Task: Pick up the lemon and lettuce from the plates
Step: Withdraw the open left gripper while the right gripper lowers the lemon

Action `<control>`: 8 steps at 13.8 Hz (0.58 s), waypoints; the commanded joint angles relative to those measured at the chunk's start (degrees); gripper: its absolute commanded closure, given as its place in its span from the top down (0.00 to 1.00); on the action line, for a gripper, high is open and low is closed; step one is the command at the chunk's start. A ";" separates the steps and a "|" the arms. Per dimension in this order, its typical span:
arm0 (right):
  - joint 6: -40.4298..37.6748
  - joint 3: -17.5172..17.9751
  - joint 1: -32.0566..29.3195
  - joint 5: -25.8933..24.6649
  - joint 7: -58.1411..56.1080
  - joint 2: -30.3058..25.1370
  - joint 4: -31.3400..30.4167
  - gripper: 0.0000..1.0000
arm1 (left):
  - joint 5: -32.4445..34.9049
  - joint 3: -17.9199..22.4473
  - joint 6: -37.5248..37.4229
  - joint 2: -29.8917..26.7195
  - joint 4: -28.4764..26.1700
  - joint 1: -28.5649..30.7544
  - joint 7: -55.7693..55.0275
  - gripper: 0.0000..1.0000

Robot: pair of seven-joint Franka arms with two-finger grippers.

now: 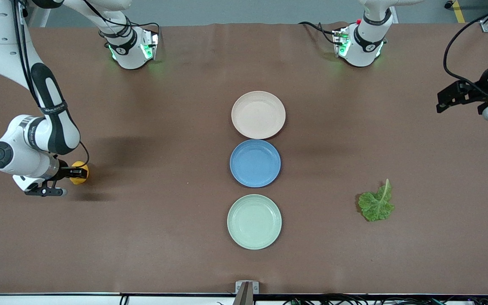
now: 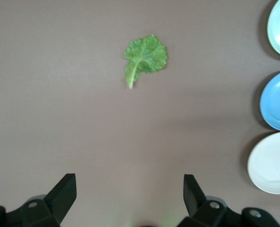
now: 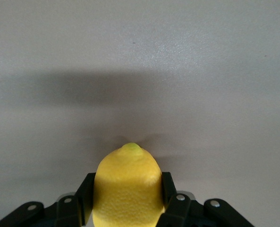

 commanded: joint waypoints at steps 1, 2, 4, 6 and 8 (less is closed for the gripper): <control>0.29 1.38 -1.56 0.15 -0.47 0.57 0.58 0.24 | -2.17 -1.16 0.00 -4.80 -5.60 0.37 -2.61 1.00; 0.20 1.38 -1.56 0.15 -0.47 0.58 0.58 0.29 | -2.26 -1.17 0.00 -5.59 -6.57 0.20 -3.40 1.00; -0.50 1.38 -1.30 0.24 -0.12 -0.12 0.58 0.93 | -2.26 -1.08 0.96 -7.87 -9.73 -1.47 -6.29 1.00; -5.56 1.38 -0.86 0.24 0.06 -4.14 0.84 1.00 | -2.17 -1.08 2.11 -8.59 -10.36 -1.57 -7.10 1.00; -16.44 1.38 1.15 0.15 0.93 -10.38 3.38 1.00 | -1.65 -1.08 2.28 -9.55 -10.45 -1.74 -6.92 1.00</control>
